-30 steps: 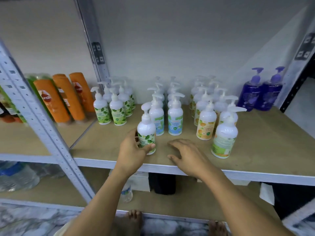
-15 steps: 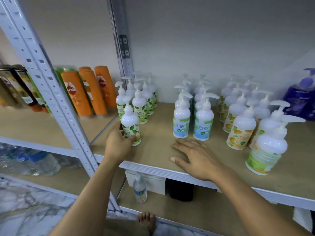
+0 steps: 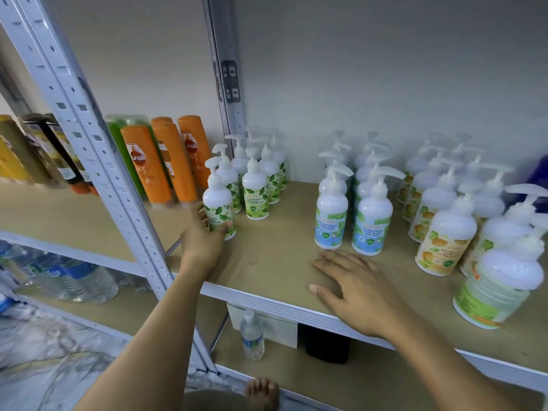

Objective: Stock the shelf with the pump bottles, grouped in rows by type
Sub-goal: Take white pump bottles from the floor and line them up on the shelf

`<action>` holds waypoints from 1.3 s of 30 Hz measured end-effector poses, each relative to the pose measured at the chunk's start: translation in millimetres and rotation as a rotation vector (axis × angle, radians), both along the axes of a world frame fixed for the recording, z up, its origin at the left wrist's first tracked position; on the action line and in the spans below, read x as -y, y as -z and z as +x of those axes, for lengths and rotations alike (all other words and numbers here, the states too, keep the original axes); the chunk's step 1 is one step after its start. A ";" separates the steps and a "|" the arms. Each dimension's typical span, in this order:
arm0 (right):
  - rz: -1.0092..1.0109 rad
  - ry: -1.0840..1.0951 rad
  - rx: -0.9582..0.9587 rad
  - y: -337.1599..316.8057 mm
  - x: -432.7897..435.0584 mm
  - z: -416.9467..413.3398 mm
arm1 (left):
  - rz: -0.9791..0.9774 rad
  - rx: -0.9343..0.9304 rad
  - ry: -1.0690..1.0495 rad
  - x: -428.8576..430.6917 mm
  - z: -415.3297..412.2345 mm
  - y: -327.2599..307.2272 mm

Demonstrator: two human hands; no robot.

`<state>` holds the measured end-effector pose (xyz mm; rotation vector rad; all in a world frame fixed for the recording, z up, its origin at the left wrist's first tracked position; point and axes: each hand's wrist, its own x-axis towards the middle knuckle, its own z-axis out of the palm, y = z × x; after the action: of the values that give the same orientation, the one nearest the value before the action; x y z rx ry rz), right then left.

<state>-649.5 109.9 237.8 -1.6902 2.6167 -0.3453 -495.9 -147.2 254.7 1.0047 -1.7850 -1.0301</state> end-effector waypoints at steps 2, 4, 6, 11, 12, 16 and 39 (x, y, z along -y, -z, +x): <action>0.001 0.001 -0.010 -1.2 -0.3 0.7 | -0.009 0.005 -0.022 6.9 -0.7 1.2; -0.013 0.001 -0.010 -2.2 -0.6 1.4 | -0.013 0.009 -0.035 13.3 -2.3 2.2; -0.023 -0.001 -0.008 -2.1 -0.4 1.5 | -0.017 0.023 -0.044 20.0 -4.1 3.9; -0.033 0.000 -0.011 -0.9 0.6 1.1 | -0.039 0.018 -0.074 28.1 -8.8 6.8; -0.035 0.001 -0.014 -0.5 0.8 0.8 | -0.038 0.013 -0.085 28.2 -9.4 7.4; -0.036 0.007 -0.016 1.2 1.6 0.1 | -0.037 -0.013 -0.136 25.5 -9.8 8.3; -0.040 0.024 -0.013 3.3 2.5 0.7 | -0.011 0.038 -0.150 38.7 -4.9 14.0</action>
<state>-648.8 107.4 234.5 -1.6794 2.6592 -0.3908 -500.8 -186.0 240.6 1.1392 -1.7155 -0.9132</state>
